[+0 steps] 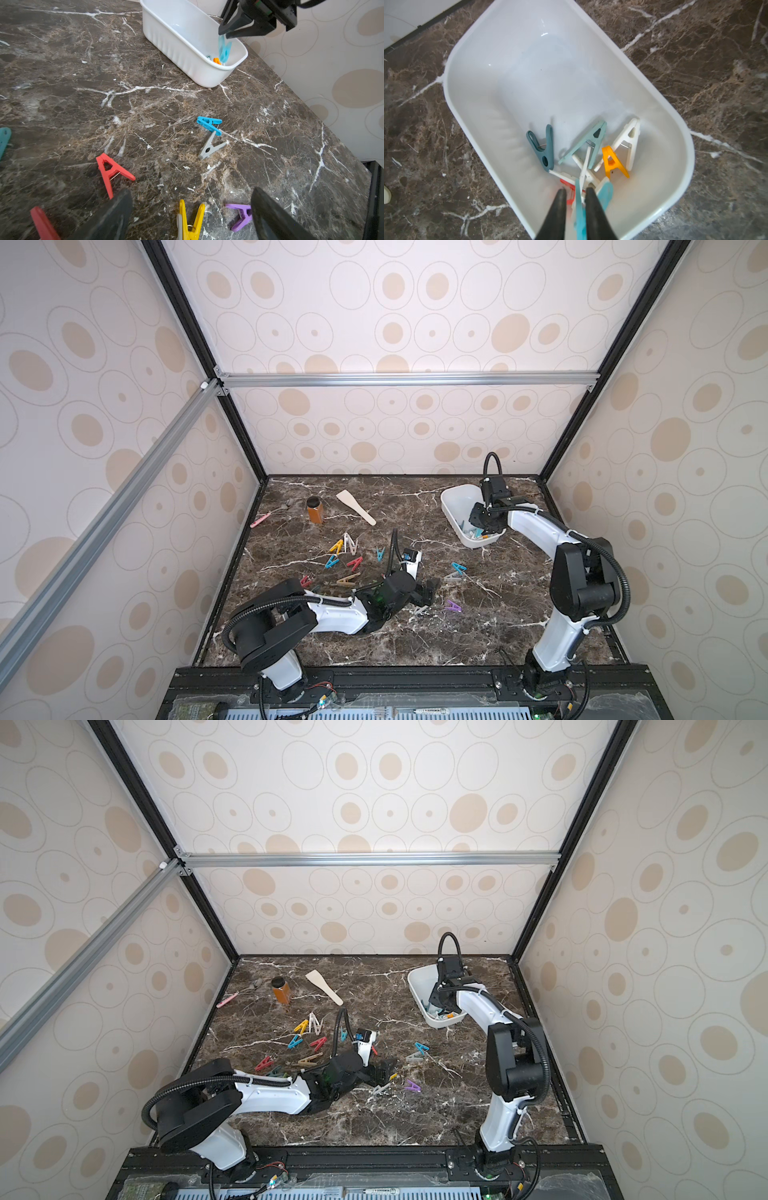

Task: Put the clothespins into the storage box
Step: Place the clothespin in the storage box, then pick up the clothespin from the center of the board.

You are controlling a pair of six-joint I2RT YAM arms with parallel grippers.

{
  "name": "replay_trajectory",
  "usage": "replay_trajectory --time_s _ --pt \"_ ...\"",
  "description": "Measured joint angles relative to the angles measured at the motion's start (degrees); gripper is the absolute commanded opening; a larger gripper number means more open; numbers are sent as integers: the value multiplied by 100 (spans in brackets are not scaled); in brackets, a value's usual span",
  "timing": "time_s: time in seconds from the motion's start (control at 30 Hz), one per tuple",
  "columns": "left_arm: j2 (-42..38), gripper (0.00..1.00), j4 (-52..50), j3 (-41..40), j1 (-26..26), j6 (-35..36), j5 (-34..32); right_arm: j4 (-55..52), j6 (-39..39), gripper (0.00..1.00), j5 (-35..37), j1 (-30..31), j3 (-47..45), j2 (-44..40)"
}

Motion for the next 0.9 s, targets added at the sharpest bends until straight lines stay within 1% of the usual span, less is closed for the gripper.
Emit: replay_trajectory --time_s 0.07,0.13,0.2,0.27,0.33,0.4,0.47,0.6,0.67,0.77,0.9 --pt "-35 90 -26 0 13 31 -48 -66 -107 32 90 66 52 -114" --pt "-170 90 -74 -33 46 74 -162 -157 -240 33 175 227 48 -332" --pt "-407 90 -120 -114 111 107 -297 -212 -367 33 149 483 39 -595" --pt "-776 91 -175 -243 238 109 -496 -245 -507 35 -44 872 42 -822" --pt "-1099 91 -225 -391 361 90 -682 -264 -621 35 -232 1272 48 -848" --pt "-1399 91 -271 -601 474 44 -841 -356 -686 36 -398 1731 76 -693" --pt "-1687 92 -435 -848 592 -2 -988 -431 -750 38 -501 2236 107 -396" --pt "-2070 93 -835 -1182 743 -33 -1185 -503 -782 40 -625 2951 107 153" --pt "-2288 93 -1019 -1338 793 -68 -1257 -492 -763 40 -719 3115 107 389" --pt "-2594 93 -1161 -1558 870 -131 -1314 -492 -730 40 -774 3209 111 678" --pt "-2728 92 -1161 -1696 896 -157 -1294 -511 -719 39 -769 3252 256 1069"
